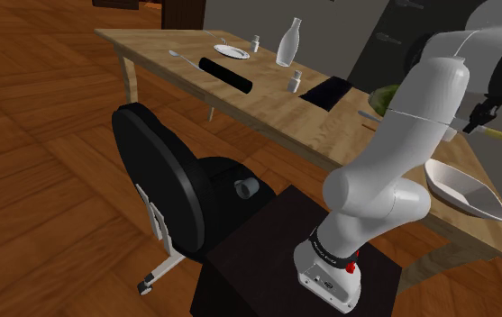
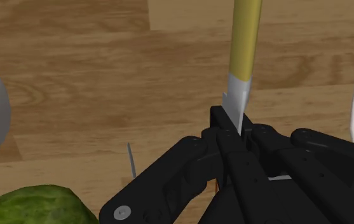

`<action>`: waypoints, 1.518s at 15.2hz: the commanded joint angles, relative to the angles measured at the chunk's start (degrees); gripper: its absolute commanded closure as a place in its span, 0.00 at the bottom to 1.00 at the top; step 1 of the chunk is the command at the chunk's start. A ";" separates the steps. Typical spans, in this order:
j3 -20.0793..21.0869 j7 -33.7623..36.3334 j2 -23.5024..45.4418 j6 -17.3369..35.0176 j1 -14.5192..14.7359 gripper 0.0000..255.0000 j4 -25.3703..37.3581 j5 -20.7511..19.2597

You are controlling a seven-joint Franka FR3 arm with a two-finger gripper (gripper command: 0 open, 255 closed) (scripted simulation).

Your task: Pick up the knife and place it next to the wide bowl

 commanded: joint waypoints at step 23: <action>1.32 -3.26 2.25 15.80 0.03 1.00 -15.28 2.73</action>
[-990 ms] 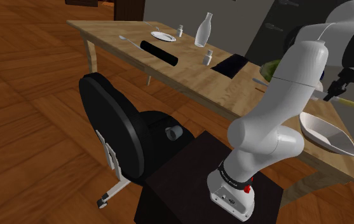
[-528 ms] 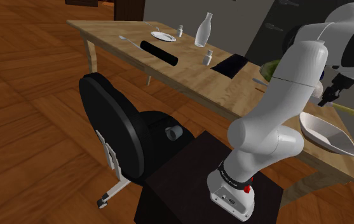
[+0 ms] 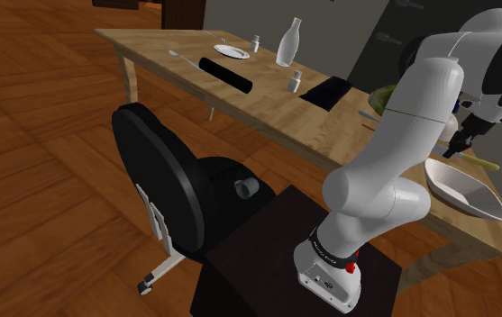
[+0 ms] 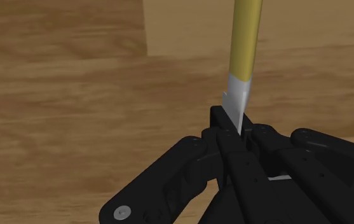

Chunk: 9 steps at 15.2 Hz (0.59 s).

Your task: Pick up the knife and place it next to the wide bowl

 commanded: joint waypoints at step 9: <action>0.12 -0.12 0.19 0.23 -0.15 0.00 -0.12 0.18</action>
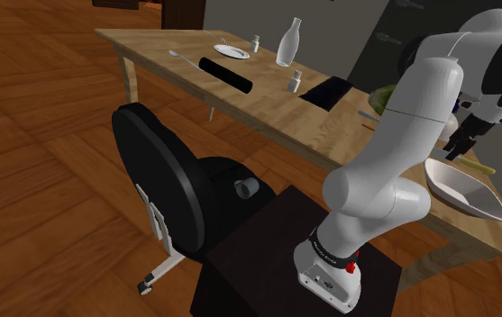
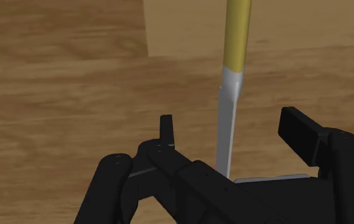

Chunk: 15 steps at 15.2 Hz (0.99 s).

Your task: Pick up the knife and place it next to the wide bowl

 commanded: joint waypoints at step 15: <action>-0.80 1.00 -1.02 -6.87 -0.26 0.00 6.56 -1.32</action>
